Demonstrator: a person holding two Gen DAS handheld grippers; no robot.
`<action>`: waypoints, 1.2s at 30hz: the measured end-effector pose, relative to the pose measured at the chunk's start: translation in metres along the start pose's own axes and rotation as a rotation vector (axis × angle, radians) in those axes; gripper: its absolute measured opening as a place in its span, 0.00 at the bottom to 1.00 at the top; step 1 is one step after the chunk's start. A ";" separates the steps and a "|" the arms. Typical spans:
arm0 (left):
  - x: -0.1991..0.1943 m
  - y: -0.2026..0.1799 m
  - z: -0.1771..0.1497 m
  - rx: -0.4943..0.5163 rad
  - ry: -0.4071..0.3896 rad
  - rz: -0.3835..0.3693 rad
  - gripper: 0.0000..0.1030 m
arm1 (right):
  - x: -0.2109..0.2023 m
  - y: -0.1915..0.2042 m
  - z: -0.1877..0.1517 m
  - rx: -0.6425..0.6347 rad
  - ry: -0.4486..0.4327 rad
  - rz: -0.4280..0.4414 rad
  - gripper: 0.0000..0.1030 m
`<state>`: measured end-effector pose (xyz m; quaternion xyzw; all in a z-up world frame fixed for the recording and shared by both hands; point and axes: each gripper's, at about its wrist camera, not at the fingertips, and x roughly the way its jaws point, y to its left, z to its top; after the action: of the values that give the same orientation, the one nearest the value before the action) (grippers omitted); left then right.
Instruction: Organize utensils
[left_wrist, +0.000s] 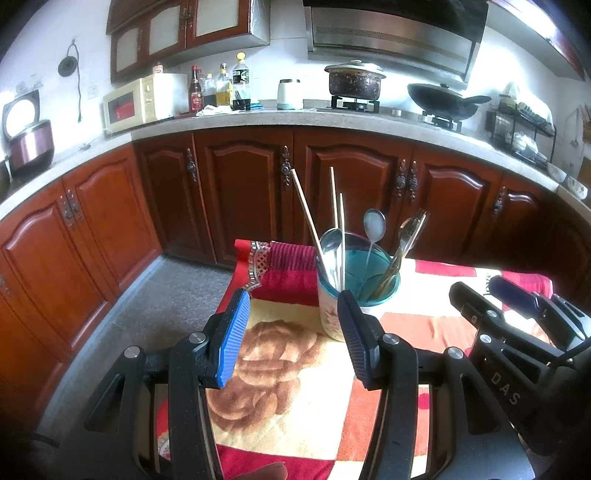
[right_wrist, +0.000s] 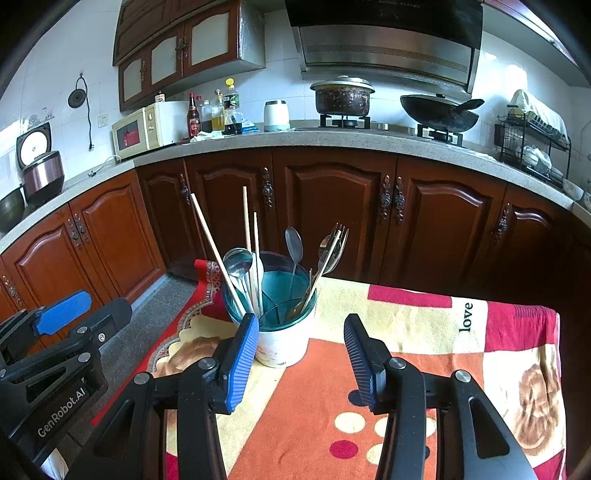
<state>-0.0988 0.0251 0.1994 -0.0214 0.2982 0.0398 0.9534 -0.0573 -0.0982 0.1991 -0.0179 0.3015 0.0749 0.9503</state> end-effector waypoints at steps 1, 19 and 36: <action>0.000 0.000 0.000 0.000 0.000 0.000 0.48 | 0.001 -0.001 0.000 0.002 0.002 0.000 0.45; 0.001 -0.002 0.000 0.001 0.001 0.004 0.48 | 0.001 -0.004 -0.002 0.009 0.001 -0.005 0.45; 0.000 -0.002 -0.001 0.003 0.004 0.002 0.48 | 0.000 -0.002 -0.002 0.008 0.008 -0.001 0.45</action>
<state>-0.0987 0.0228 0.1985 -0.0197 0.3001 0.0404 0.9529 -0.0584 -0.1009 0.1972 -0.0145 0.3058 0.0729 0.9492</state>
